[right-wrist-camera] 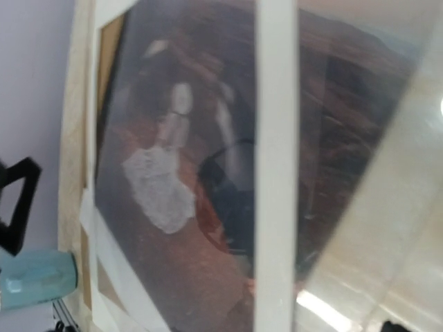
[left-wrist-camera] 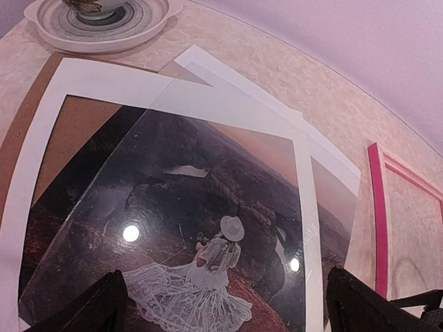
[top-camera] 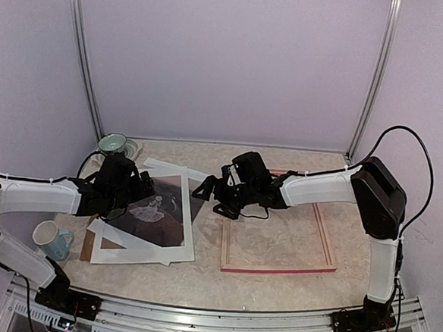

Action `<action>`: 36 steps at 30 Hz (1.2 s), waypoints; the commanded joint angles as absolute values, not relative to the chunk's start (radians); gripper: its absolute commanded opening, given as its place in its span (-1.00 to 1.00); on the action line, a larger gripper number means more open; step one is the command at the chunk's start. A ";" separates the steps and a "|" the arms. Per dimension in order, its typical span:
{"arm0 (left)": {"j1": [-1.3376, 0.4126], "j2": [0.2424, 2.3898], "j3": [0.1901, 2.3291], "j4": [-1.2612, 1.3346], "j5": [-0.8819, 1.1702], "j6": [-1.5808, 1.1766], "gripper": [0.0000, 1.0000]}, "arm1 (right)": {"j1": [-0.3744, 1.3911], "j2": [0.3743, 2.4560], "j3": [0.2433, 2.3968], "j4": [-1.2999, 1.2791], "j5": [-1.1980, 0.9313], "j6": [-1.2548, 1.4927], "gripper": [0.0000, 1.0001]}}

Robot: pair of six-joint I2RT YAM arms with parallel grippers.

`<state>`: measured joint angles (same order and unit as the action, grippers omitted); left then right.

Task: Put the photo into the frame
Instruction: Pick up the glass panel from the mat board.

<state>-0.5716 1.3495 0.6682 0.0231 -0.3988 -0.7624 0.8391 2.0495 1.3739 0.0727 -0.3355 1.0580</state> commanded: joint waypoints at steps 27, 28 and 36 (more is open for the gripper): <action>-0.633 1.451 0.542 0.163 -0.500 -0.854 0.98 | 0.878 2.164 1.483 -0.099 -0.243 1.289 0.98; -0.636 1.455 0.544 0.158 -0.500 -0.856 0.98 | 0.878 2.168 1.491 -0.106 -0.241 1.292 0.98; -0.647 1.480 0.539 0.160 -0.503 -0.861 0.98 | 0.884 2.173 1.502 -0.117 -0.204 1.314 0.98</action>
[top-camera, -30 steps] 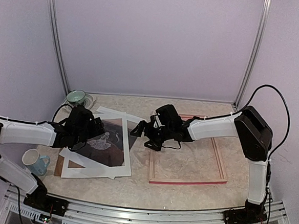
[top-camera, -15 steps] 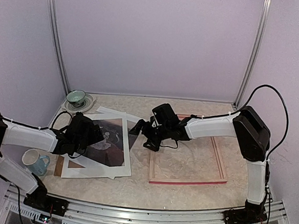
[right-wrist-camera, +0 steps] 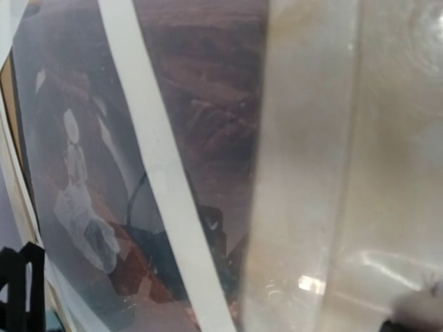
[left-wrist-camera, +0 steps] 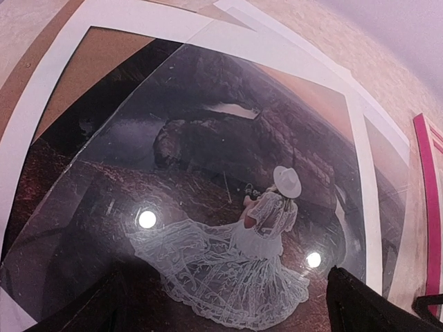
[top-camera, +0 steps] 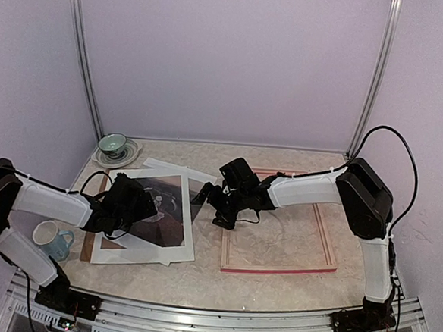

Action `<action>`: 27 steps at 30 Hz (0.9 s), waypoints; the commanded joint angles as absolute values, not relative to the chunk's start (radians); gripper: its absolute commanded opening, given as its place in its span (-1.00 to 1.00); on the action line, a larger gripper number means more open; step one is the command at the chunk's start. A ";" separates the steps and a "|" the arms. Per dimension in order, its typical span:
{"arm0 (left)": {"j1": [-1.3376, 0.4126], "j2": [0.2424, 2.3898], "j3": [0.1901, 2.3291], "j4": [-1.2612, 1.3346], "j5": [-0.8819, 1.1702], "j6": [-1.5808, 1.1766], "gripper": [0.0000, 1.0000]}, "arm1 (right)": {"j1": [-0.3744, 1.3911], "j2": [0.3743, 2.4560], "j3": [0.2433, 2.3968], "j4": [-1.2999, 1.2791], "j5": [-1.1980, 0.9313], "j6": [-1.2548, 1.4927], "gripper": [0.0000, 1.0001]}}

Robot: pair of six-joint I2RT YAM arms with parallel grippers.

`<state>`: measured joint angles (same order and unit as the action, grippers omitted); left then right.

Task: Put the photo into the frame
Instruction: Pick up the glass panel from the mat board.

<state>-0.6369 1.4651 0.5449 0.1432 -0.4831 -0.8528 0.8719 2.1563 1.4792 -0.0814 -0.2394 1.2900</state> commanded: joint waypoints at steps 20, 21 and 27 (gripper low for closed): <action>-0.650 1.534 0.532 0.189 -0.458 -0.859 0.98 | 0.887 2.227 1.536 -0.068 -0.247 1.349 0.98; -0.650 1.539 0.533 0.191 -0.455 -0.857 0.98 | 0.888 2.232 1.536 -0.063 -0.251 1.348 0.98; -0.650 1.567 0.540 0.198 -0.438 -0.853 0.97 | 0.887 2.242 1.540 -0.051 -0.258 1.351 0.98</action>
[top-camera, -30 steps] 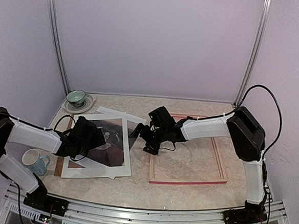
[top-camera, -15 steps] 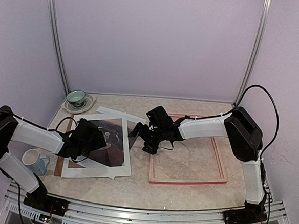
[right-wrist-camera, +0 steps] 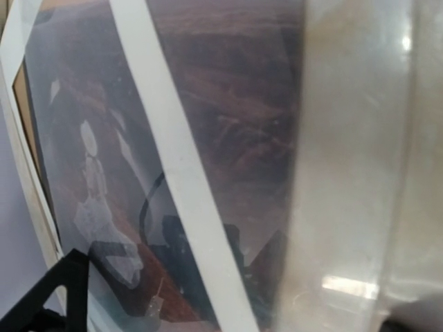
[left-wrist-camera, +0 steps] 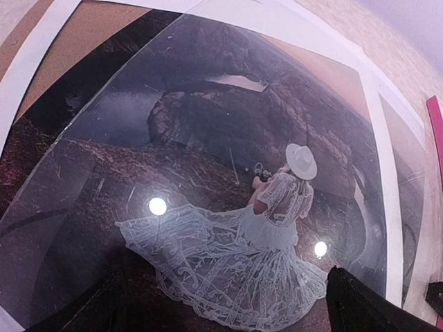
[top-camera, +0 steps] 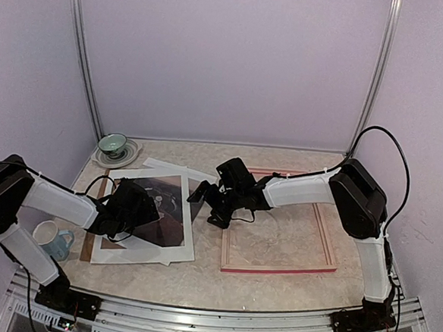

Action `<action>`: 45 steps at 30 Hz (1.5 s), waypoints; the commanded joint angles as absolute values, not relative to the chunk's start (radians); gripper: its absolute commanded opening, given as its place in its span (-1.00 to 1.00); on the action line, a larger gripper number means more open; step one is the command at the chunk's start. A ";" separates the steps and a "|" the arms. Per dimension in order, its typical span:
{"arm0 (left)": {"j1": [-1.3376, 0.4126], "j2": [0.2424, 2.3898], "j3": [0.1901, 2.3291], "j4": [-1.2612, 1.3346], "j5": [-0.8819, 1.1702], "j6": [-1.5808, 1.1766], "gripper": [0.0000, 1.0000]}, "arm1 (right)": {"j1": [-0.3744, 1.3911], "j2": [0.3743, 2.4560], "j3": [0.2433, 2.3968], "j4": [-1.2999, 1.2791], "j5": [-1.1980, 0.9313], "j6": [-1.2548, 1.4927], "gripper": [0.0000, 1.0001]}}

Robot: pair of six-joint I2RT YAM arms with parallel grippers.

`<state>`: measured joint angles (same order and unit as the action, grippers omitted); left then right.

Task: Put the photo into the frame
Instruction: Pick up the glass panel from the mat board.

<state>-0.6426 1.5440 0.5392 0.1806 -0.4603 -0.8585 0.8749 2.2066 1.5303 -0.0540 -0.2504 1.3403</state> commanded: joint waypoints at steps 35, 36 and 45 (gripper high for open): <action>-0.650 1.594 0.532 0.212 -0.426 -0.853 0.97 | 0.885 2.209 1.364 0.334 -0.367 1.390 0.92; -0.650 1.594 0.532 0.212 -0.427 -0.853 0.97 | 0.886 2.204 1.360 0.332 -0.362 1.387 0.84; -0.650 1.591 0.533 0.213 -0.427 -0.854 0.98 | 0.884 2.184 1.334 0.325 -0.346 1.373 0.21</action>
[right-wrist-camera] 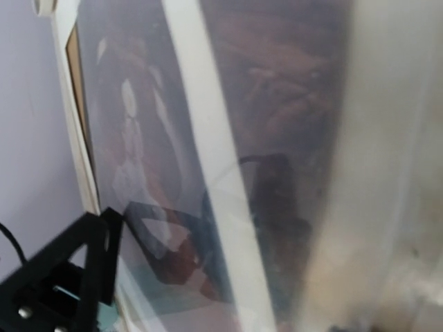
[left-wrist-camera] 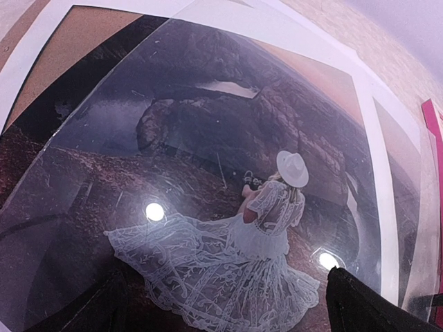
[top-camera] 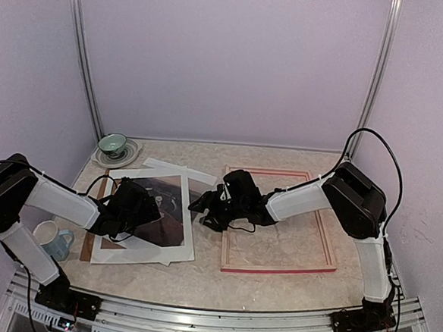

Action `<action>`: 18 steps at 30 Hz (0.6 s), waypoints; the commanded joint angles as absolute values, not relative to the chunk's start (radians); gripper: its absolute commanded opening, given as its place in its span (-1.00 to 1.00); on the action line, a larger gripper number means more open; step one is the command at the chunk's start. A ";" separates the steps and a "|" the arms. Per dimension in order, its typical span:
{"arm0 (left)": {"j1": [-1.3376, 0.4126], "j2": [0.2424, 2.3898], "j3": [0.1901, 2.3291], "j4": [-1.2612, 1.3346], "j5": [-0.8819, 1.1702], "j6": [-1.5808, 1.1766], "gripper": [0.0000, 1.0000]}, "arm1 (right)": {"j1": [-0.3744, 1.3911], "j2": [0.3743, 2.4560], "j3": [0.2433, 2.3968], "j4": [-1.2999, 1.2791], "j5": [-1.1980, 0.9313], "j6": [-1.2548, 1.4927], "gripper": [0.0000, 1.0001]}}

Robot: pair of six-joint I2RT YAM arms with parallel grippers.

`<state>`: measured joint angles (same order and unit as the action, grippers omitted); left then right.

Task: Put the photo into the frame
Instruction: Pick up the glass panel from the mat board.

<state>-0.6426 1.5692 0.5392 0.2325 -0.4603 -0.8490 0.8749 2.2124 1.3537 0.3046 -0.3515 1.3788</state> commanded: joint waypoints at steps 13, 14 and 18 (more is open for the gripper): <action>-0.650 1.565 0.526 0.210 -0.430 -0.860 0.98 | 0.867 2.184 1.264 0.455 -0.375 1.395 -0.65; -0.650 1.563 0.527 0.210 -0.429 -0.860 0.98 | 0.865 2.181 1.260 0.455 -0.374 1.392 -0.70; -0.650 1.548 0.528 0.209 -0.422 -0.861 0.98 | 0.860 2.171 1.240 0.478 -0.371 1.380 -0.75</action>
